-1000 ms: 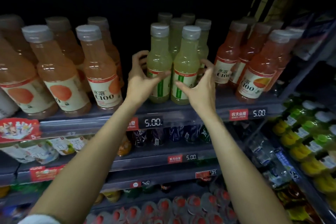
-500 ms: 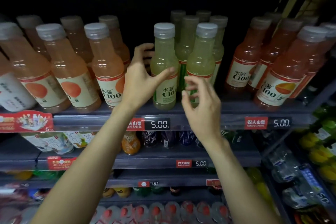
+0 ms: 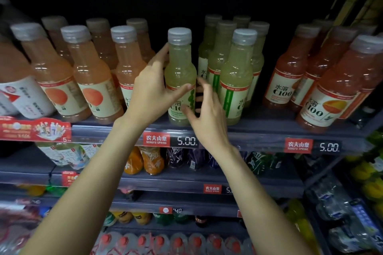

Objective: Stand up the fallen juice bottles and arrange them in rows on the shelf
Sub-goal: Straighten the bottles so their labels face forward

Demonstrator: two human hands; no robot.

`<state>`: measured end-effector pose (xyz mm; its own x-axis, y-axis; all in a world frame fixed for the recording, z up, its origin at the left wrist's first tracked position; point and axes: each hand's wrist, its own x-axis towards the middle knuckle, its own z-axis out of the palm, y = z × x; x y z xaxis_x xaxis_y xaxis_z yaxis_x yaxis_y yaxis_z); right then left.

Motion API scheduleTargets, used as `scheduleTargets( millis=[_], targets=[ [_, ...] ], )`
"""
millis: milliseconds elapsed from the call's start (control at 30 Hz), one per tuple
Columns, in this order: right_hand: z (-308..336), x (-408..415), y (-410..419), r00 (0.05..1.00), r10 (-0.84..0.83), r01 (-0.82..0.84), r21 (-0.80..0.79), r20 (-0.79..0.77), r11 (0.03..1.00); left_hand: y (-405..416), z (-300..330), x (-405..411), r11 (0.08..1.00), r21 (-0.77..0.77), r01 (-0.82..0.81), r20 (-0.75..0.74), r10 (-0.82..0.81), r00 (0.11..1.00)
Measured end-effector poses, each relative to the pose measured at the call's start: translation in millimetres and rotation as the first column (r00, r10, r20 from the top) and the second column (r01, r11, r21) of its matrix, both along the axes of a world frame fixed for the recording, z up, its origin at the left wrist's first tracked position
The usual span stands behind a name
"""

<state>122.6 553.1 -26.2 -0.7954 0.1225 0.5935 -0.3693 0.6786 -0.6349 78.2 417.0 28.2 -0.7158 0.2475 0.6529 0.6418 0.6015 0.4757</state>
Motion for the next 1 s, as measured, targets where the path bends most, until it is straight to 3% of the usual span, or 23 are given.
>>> scheduleTargets(
  millis=[200,367,433,467,533,600,833,1000],
  targets=[
    [7,5,9,0.997,0.029,-0.028,0.007,-0.066,1.0,-5,3,3,0.999,-0.02,-0.045,-0.038,0.044,0.998],
    [24,16,46,0.91,-0.265,0.246,-0.097,-0.319,0.964,-4,-2,5,0.997,-0.009,-0.077,-0.045,0.077,0.996],
    [29,15,62,0.892,-0.359,0.353,-0.073,-0.274,0.933,-3,-1,6,0.996,-0.009,-0.086,-0.046,0.086,0.995],
    [33,14,68,0.924,-0.334,0.329,-0.058,-0.188,0.943,-3,-1,5,0.996,-0.013,-0.093,-0.054,0.093,0.994],
    [43,9,78,0.983,-0.185,0.186,-0.095,0.02,0.978,-3,-1,4,0.993,-0.03,-0.11,-0.072,0.108,0.992],
    [56,6,83,0.991,-0.029,0.051,-0.17,0.127,0.984,-2,-1,6,0.994,-0.028,-0.103,-0.071,0.101,0.992],
    [99,-14,88,0.986,0.032,-0.009,-0.141,0.165,0.99,-2,-1,7,0.996,-0.012,-0.087,-0.074,0.086,0.994],
    [89,-22,64,0.999,-0.046,0.05,-0.188,0.027,0.981,-3,-1,9,0.996,0.008,-0.094,-0.071,0.094,0.993]
  ],
)
